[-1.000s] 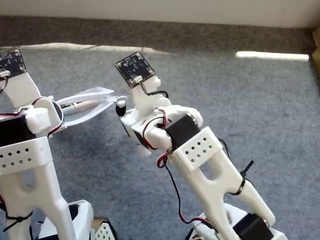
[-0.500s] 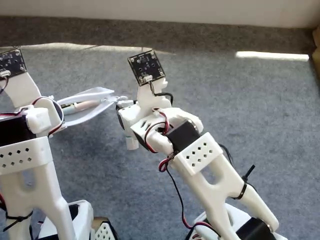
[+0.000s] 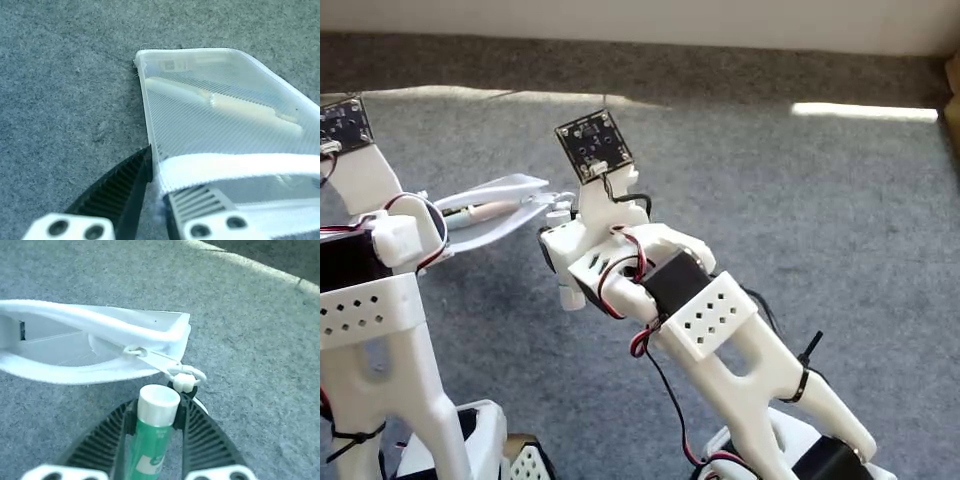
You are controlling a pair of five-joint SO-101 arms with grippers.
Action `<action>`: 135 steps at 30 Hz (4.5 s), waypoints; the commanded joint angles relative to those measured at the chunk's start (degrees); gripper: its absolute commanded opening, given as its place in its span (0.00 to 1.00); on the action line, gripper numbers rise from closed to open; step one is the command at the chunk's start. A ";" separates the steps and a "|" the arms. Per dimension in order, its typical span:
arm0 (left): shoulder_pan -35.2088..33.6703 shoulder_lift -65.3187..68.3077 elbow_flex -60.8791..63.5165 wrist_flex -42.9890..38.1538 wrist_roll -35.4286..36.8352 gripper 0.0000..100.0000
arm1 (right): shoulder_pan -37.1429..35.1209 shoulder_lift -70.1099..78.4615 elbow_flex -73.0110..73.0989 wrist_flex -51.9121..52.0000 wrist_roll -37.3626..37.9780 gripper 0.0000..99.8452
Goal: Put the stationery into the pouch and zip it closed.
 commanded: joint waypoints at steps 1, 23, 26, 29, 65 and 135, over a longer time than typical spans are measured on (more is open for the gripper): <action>1.19 -0.66 -1.19 0.09 -0.62 0.01 | -0.66 -2.95 -0.57 -1.27 -0.44 0.01; 1.19 -0.66 -1.19 0.00 -0.62 0.01 | -0.57 -23.60 11.47 -14.02 -0.44 0.01; 1.19 -0.66 -1.19 -0.09 -0.62 0.01 | -0.57 -26.68 13.49 -18.68 -0.44 0.01; 1.19 -0.66 -1.10 -0.09 -0.62 0.01 | -0.57 -28.44 15.87 -24.66 -0.44 0.01; 1.10 -0.66 -1.10 0.18 -0.62 0.01 | -5.23 -15.69 40.40 -84.97 -0.18 0.01; -1.10 -0.66 0.48 -0.18 -0.70 0.01 | -6.46 9.45 39.43 -101.85 -0.09 0.01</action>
